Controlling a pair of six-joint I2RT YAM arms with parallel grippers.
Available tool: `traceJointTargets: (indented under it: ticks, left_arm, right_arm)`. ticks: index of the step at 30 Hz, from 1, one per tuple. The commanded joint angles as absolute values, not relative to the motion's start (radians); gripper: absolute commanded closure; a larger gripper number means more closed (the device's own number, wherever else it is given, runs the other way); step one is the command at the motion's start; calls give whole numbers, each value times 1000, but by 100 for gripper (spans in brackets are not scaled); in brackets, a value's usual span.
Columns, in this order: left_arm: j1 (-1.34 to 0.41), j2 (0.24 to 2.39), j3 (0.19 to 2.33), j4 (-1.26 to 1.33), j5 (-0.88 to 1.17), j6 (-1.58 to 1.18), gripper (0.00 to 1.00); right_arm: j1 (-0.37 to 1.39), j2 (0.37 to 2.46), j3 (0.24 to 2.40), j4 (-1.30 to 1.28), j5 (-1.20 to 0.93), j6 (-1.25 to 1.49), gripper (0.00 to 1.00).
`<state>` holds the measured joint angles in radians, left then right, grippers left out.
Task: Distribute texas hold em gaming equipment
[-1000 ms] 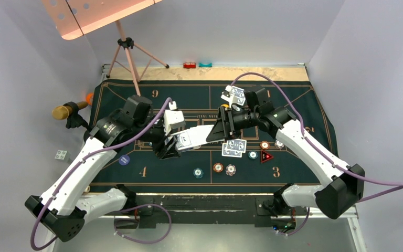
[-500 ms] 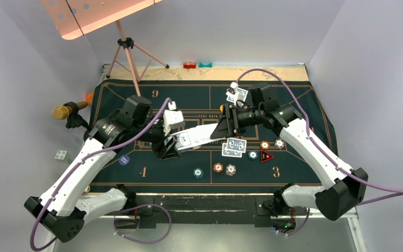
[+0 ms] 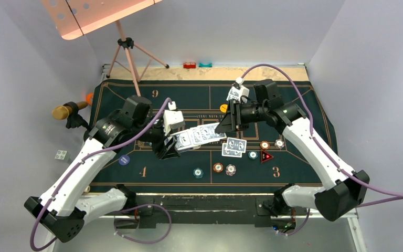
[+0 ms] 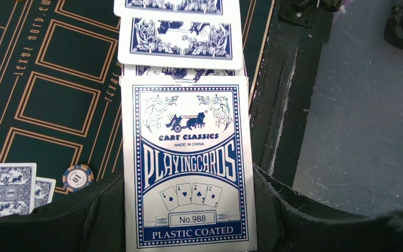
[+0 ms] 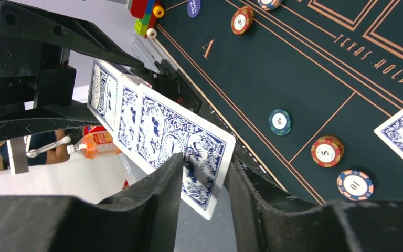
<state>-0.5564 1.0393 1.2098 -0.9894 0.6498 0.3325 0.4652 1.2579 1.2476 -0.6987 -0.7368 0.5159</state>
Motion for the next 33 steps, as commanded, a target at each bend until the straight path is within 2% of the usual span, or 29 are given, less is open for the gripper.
traceJointTargets:
  ticks: [1, 18, 25, 33]
  left_arm:
    - [-546, 1020, 1244, -962, 687, 339, 100]
    - [-548, 1023, 1242, -963, 694, 337, 100]
    - [-547, 1026, 1243, -963, 695, 338, 100]
    - [-547, 1023, 1243, -965, 693, 340, 100]
  right_arm:
    - [457, 1218, 1300, -692, -719, 507, 62]
    - [455, 1197, 1345, -710, -694, 482, 83]
    - [455, 1193, 1368, -702, -706, 496, 100]
    - [453, 1179, 1373, -557, -841, 617, 100]
